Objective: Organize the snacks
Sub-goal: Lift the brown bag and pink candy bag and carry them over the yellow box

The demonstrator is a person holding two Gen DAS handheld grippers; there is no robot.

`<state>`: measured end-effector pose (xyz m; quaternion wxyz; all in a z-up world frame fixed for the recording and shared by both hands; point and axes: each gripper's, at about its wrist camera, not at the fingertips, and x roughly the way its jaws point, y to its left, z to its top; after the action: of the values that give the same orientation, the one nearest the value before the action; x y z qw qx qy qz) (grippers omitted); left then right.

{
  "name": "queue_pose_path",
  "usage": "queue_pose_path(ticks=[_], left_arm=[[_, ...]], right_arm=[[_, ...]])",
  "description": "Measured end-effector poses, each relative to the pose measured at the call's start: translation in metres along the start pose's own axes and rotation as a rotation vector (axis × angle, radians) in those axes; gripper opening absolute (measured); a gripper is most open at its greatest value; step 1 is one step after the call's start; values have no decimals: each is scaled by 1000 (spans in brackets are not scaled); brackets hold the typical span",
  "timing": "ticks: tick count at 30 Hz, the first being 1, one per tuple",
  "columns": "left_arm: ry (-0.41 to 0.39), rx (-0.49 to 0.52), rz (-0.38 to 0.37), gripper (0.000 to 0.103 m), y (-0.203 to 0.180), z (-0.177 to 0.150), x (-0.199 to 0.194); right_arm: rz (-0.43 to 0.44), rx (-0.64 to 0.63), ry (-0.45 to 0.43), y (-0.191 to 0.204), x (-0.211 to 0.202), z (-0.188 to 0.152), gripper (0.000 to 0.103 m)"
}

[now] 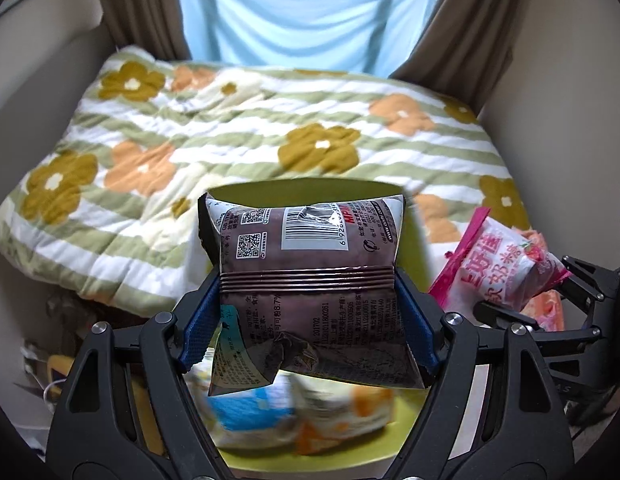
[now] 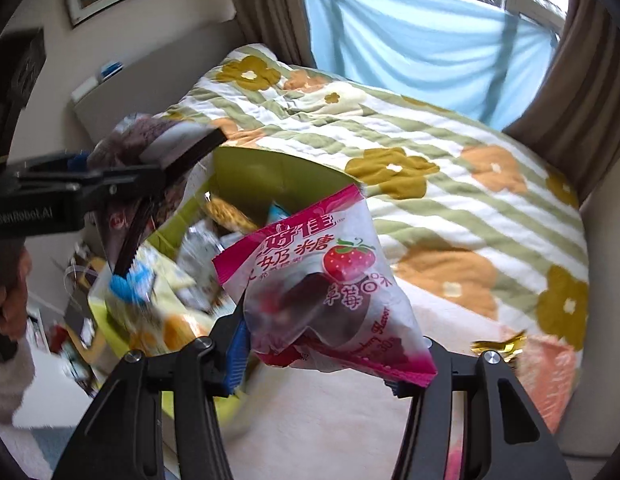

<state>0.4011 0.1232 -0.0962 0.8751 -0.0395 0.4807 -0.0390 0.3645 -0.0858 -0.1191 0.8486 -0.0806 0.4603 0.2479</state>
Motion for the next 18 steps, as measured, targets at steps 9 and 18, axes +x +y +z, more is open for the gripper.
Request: queue_pose_path(ticks=[9,18], left_arm=[[86,31,-72,80,43,-4,57],[62,26,-123,103,48,-10,61]], right_arm=[[-65,122,45,40,35,15,50],[-127,156,81,37,43,10,50]])
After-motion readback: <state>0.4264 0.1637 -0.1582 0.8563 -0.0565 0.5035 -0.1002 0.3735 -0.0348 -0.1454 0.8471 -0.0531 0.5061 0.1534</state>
